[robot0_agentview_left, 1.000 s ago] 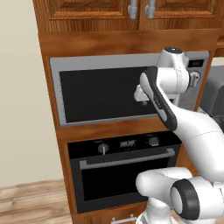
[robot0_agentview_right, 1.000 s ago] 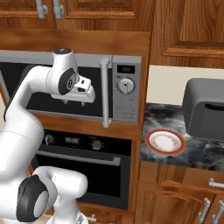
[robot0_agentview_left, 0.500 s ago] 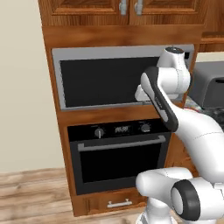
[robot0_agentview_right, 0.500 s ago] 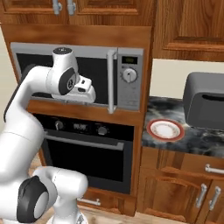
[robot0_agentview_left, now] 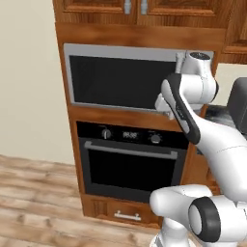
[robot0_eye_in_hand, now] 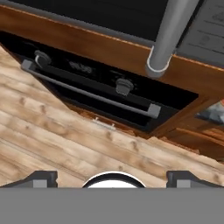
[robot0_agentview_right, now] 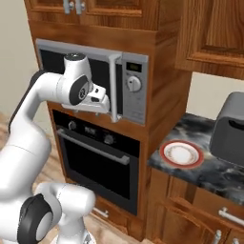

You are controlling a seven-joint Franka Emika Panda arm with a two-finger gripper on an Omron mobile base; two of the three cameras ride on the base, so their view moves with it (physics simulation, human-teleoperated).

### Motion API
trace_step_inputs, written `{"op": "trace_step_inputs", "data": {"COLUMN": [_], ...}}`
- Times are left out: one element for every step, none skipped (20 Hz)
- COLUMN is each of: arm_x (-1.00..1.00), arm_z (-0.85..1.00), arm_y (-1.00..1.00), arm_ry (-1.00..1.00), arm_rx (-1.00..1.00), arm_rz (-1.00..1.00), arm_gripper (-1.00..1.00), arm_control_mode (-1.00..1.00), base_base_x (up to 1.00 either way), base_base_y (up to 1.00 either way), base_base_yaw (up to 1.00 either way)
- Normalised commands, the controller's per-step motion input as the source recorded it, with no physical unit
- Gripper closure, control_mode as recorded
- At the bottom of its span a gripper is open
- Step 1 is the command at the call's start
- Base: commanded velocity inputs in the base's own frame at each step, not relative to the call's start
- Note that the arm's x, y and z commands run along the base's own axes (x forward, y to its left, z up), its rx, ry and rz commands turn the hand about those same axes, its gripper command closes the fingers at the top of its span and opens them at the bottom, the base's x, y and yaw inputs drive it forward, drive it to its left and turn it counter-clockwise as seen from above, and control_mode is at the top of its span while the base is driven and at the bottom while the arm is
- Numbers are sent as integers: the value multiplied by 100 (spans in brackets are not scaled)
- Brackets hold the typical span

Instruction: Take the baked cake out of the oven and place it on the plate for cooling. Then close the oven door.

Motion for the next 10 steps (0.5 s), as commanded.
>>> {"op": "trace_step_inputs", "data": {"arm_x": [0,0,0,0,0,0,0,0,0,0], "arm_z": [0,0,0,0,0,0,0,0,0,0], "arm_y": [0,0,0,0,0,0,0,0,0,0], "arm_ry": [0,0,0,0,0,0,0,0,0,0], "arm_rx": [0,0,0,0,0,0,0,0,0,0], "arm_rz": [0,0,0,0,0,0,0,0,0,0], "arm_gripper": [-100,-100,-100,-100,-100,-100,-100,-100,-100,-100], "arm_control_mode": [100,100,100,100,100,100,100,100,100,100], "base_base_x": [0,0,-1,-4,-4,-4,0,0,0,-1], "base_base_y": [-85,-82,-79,-79,-78,-74,-69,-69,-71,-74], "base_base_yaw": [62,61,60,60,60,60,59,58,57,56]}}
